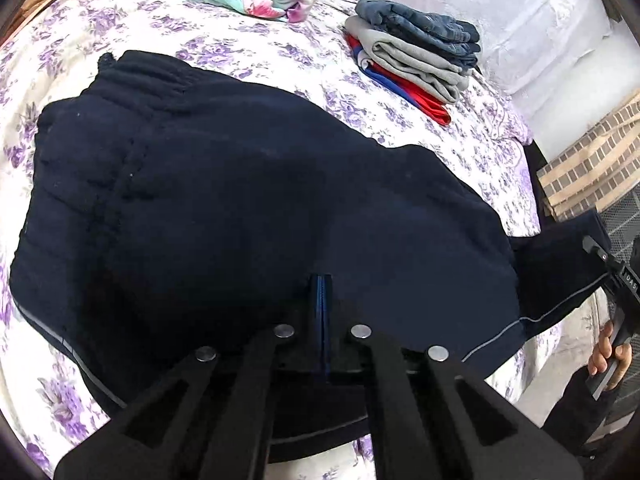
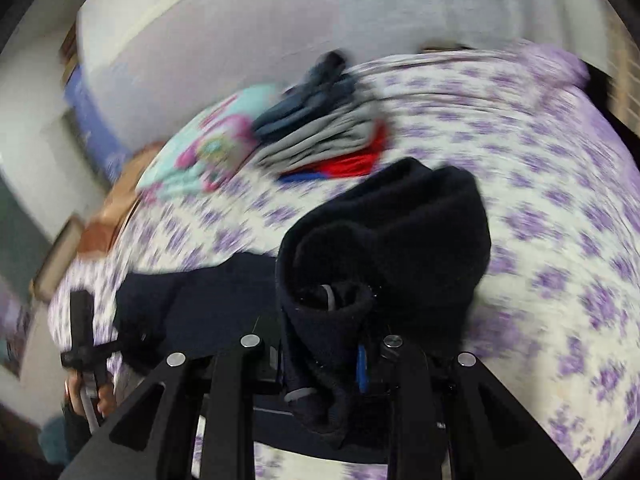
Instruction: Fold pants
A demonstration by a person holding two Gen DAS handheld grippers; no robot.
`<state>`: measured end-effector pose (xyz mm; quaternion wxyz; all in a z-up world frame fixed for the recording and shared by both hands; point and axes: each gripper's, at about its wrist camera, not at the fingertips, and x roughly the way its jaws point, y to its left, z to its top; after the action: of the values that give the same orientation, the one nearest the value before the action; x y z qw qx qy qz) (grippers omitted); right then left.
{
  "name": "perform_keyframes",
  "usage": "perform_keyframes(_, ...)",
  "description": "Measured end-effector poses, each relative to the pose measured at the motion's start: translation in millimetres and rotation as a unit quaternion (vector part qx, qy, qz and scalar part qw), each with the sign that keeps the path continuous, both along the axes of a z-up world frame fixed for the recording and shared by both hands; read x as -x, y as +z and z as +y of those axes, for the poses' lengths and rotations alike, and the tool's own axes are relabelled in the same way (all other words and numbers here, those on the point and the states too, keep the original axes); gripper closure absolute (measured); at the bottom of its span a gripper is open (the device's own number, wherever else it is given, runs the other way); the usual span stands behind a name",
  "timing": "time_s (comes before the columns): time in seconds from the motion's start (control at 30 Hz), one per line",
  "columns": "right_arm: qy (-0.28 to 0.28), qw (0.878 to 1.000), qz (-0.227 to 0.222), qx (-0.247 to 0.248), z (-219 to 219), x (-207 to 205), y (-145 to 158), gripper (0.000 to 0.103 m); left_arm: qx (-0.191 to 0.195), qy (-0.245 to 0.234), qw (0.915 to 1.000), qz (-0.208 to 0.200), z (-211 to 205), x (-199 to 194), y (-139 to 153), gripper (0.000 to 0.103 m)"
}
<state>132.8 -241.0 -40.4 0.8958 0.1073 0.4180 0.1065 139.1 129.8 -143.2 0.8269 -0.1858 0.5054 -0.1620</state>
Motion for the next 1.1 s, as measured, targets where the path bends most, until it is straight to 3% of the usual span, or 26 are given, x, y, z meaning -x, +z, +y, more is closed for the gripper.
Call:
perform_keyframes(0.13, 0.082, 0.996, 0.026, 0.035, 71, -20, -15, 0.078, 0.024, -0.006, 0.9997, 0.003, 8, 1, -4, 0.102)
perform_keyframes(0.3, 0.156, 0.978, 0.119, 0.066, 145, -50, -89, 0.078, 0.024, -0.008, 0.9997, 0.005, 8, 0, -5, 0.102)
perform_keyframes(0.33, 0.159, 0.973, 0.148, 0.074, 155, -54, -111, 0.073, 0.027, -0.007, 0.9996, 0.006, 9, 0, -5, 0.102)
perform_keyframes(0.37, 0.158, 0.975, 0.137, 0.075, 159, -54, -114, 0.069, 0.033, -0.007, 0.9994, 0.007, 10, -1, -6, 0.102)
perform_keyframes(0.43, 0.185, 0.972, 0.133, 0.063, 168, -47, -106, 0.030, 0.040, -0.008, 0.9991, 0.009, 13, -1, -7, 0.102)
perform_keyframes(0.53, 0.203, 0.966, 0.149, 0.065, 176, -35, -92, 0.028, 0.042, -0.010, 0.9990, 0.009, 13, -2, -7, 0.102)
perform_keyframes(0.6, 0.216, 0.963, 0.159, 0.033, 172, -28, -75, 0.028, 0.041, -0.011, 0.9991, 0.007, 13, -2, -7, 0.102)
perform_keyframes(0.7, 0.198, 0.974, 0.102, 0.035, 164, -23, -42, 0.028, 0.045, -0.012, 0.9989, 0.006, 14, -1, -8, 0.102)
perform_keyframes(0.77, 0.176, 0.980, 0.060, 0.072, 161, -31, -32, 0.054, 0.047, -0.012, 0.9988, 0.006, 14, -1, -8, 0.102)
perform_keyframes(0.8, 0.172, 0.980, 0.064, 0.081, 161, -39, -35, 0.090, 0.046, -0.012, 0.9988, 0.006, 14, -1, -8, 0.102)
perform_keyframes(0.83, 0.169, 0.979, 0.083, 0.084, 162, -52, -44, 0.101, 0.046, -0.012, 0.9989, 0.007, 14, -1, -7, 0.102)
perform_keyframes(0.93, 0.131, 0.976, 0.107, 0.136, 168, -84, -78, 0.100, 0.045, -0.012, 0.9989, 0.007, 14, 1, -6, 0.102)
perform_keyframes(1.0, 0.120, 0.972, 0.144, 0.139, 174, -101, -109, 0.100, 0.045, -0.011, 0.9989, 0.005, 15, 3, -4, 0.102)
perform_keyframes(1.07, 0.119, 0.974, 0.133, 0.143, 177, -98, -106, 0.101, 0.046, -0.008, 0.9989, 0.004, 18, 8, 2, 0.102)
perform_keyframes(1.1, 0.122, 0.974, 0.135, 0.139, 177, -96, -101, 0.097, 0.045, -0.006, 0.9990, 0.001, 21, 12, 8, 0.101)
